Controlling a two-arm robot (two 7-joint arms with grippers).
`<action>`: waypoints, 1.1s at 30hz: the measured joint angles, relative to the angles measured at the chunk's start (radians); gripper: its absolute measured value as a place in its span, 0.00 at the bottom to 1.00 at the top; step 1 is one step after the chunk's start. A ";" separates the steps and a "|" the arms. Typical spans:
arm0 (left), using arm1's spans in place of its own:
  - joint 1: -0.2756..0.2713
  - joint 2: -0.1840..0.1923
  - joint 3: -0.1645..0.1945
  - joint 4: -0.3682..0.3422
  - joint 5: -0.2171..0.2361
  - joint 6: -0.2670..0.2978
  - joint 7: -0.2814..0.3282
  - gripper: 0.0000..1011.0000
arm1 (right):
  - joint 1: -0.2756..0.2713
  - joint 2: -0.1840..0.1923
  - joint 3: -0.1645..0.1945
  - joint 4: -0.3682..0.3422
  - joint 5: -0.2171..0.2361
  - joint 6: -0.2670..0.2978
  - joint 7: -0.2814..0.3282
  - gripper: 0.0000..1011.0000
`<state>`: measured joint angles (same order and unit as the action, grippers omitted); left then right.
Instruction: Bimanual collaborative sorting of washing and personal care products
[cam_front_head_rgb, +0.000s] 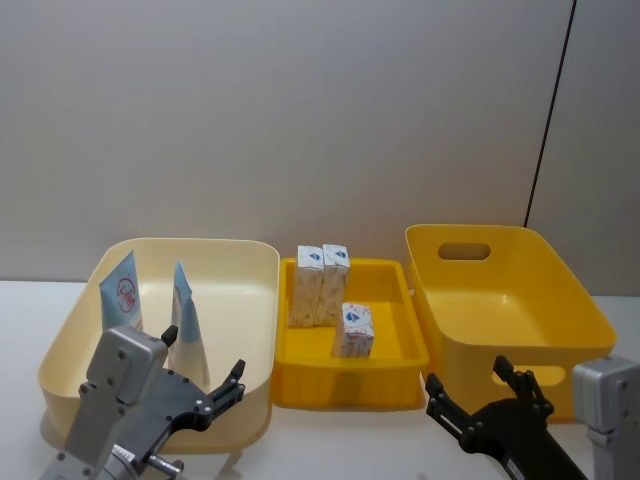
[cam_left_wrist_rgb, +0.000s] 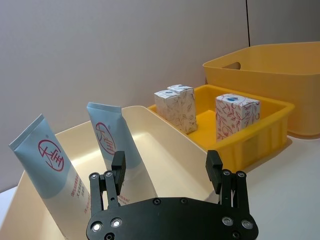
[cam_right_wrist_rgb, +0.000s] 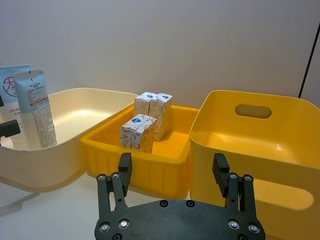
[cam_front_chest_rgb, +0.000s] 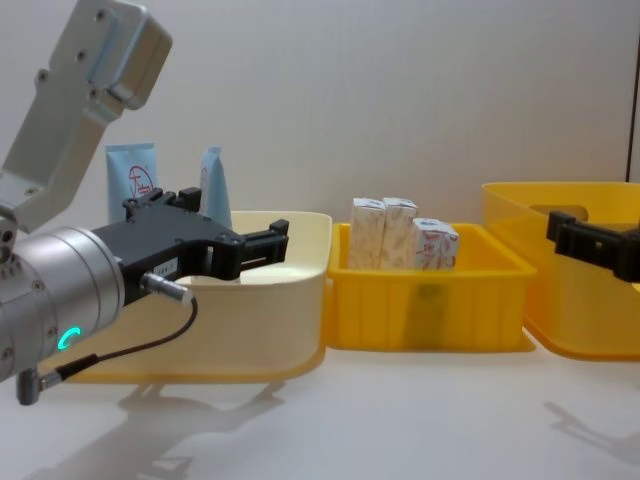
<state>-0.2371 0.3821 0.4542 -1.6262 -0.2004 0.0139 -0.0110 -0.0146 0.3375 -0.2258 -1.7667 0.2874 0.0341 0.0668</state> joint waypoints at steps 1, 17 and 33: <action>0.000 0.000 0.000 0.000 0.000 0.000 0.000 0.99 | 0.000 0.000 0.000 0.000 0.000 0.000 0.000 0.99; 0.000 0.000 0.000 0.000 0.000 0.000 0.000 0.99 | 0.000 0.000 0.000 0.000 0.000 0.000 0.000 0.99; 0.000 0.000 0.000 0.000 0.000 0.000 0.000 0.99 | 0.000 0.000 0.000 0.000 0.000 0.000 0.000 0.99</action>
<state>-0.2371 0.3821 0.4542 -1.6262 -0.2004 0.0139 -0.0109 -0.0146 0.3375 -0.2259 -1.7668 0.2874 0.0340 0.0668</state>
